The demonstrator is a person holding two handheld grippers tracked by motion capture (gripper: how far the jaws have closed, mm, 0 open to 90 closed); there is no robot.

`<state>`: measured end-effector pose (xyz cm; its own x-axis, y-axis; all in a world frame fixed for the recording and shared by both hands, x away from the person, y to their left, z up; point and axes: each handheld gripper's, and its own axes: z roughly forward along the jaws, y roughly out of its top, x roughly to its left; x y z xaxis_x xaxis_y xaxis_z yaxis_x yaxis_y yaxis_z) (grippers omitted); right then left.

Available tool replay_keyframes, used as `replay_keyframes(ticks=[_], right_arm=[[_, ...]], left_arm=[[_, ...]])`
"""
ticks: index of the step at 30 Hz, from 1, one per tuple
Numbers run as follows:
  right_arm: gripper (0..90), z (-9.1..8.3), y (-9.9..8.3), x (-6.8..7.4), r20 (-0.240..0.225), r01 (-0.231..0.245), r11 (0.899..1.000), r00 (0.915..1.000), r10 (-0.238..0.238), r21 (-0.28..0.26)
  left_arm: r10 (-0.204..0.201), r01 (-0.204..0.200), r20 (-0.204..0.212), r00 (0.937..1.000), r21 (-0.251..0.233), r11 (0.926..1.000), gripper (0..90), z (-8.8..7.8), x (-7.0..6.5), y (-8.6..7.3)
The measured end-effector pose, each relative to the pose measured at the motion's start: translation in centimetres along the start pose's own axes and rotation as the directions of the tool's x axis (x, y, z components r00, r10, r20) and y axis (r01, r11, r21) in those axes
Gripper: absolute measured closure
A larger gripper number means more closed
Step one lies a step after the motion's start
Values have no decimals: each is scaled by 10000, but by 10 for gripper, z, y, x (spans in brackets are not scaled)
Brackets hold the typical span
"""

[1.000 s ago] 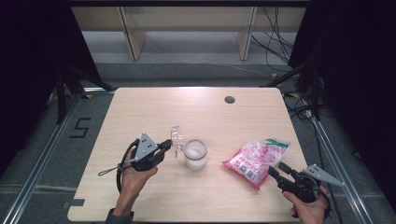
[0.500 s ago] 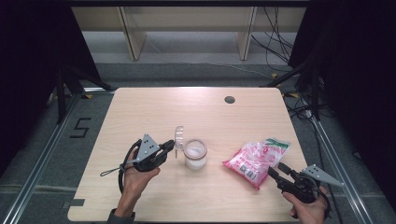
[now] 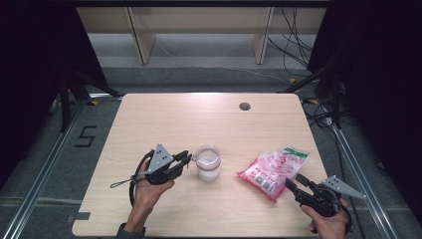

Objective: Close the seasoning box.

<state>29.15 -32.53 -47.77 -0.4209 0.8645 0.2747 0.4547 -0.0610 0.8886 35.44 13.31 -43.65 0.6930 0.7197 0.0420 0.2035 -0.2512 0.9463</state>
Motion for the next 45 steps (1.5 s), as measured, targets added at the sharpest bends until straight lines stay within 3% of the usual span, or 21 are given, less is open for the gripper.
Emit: replay_keyframes(ticks=[6, 7, 10, 11, 12, 13, 14, 16, 20, 21, 27, 28, 29, 30, 31, 32, 34, 35, 42, 43, 45], right_arm=[[450, 0, 0, 0, 91, 130, 9998, 9999, -131, 125], [447, 1, -1, 3, -129, -308, 9995, 9994, 309, 17], [442, 1, 0, 5, -23, 291, 9995, 9996, -290, 124], [441, 1, 0, 11, -191, -147, 9998, 9997, 150, 147], [440, 2, 0, 8, -206, 580, 9983, 9981, -579, 70], [440, 3, -1, 13, -286, 122, 9995, 9995, -114, 288], [439, 4, -1, 12, -318, 510, 9986, 9982, -505, 143], [439, 3, -1, 15, -425, 495, 9980, 9979, -479, 383], [437, 6, -2, 15, -495, 839, 9960, 9954, -824, 303], [437, 4, -1, 16, -435, 788, 9947, 9962, -761, 658], [418, 8, -3, 20, -789, 881, 9947, 9934, -838, 526], [413, 8, -4, 20, -654, 985, 9936, 9933, -948, 556], [408, 8, -4, 20, -857, 1043, 9921, 9915, -982, 694], [407, 7, -4, 24, -814, 746, 9933, 9944, -674, 883], [405, 9, -4, 22, -911, 1142, 9906, 9901, -1072, 756], [403, 10, -5, 24, -995, 1161, 9907, 9891, -1088, 708], [400, 10, -5, 24, -991, 1367, 9871, 9868, -1283, 828], [399, 9, -5, 26, -981, 1227, 9883, 9887, -1137, 911], [396, 10, -6, 26, -970, 1394, 9863, 9867, -1308, 881], [396, 7, -7, 30, -926, 900, 9897, 9925, -799, 1109], [396, 10, -7, 27, -1127, 1428, 9854, 9848, -1321, 928]], left_arm=[[-283, 280, 261, 9993, 120, 9995, 613, -2, 0, -2], [-381, 377, 344, 9987, 137, 9992, 599, -2, -2, -3], [-416, 407, 438, 9982, 195, 9990, 564, -4, -4, -5], [-429, 420, 439, 9981, 216, 9989, 552, -4, -5, -6], [-428, 416, 455, 9980, 268, 9988, 540, -5, -5, -6], [-421, 406, 481, 9980, 316, 9987, 527, -6, -5, -7], [-463, 448, 490, 9977, 322, 9985, 519, -6, -6, -8], [-567, 546, 478, 9972, 448, 9975, 493, -7, -7, -10], [-571, 544, 511, 9971, 524, 9971, 445, -8, -11, -14], [-478, 450, 445, 9979, 636, 9970, 437, -10, -12, -15], [-543, 496, 427, 9976, 1058, 9932, 363, -11, -18, -24], [-637, 581, 510, 9967, 1045, 9928, 359, -10, -19, -26], [-528, 470, 474, 9975, 1159, 9922, 353, -10, -20, -27], [-562, 499, 508, 9971, 1180, 9918, 344, -10, -21, -28], [-722, 644, 629, 9954, 1172, 9910, 335, -10, -23, -29], [-896, 812, 698, 9935, 1145, 9901, 326, -10, -25, -30], [-675, 582, 748, 9949, 1197, 9911, 313, -10, -30, -30], [-579, 480, 809, 9950, 1195, 9917, 311, -10, -33, -31], [-704, 569, 950, 9930, 1387, 9887, 292, -10, -43, -37], [-802, 664, 977, 9920, 1374, 9883, 290, -10, -44, -39], [-462, 307, 1031, 9936, 1466, 9887, 287, -10, -43, -41]])
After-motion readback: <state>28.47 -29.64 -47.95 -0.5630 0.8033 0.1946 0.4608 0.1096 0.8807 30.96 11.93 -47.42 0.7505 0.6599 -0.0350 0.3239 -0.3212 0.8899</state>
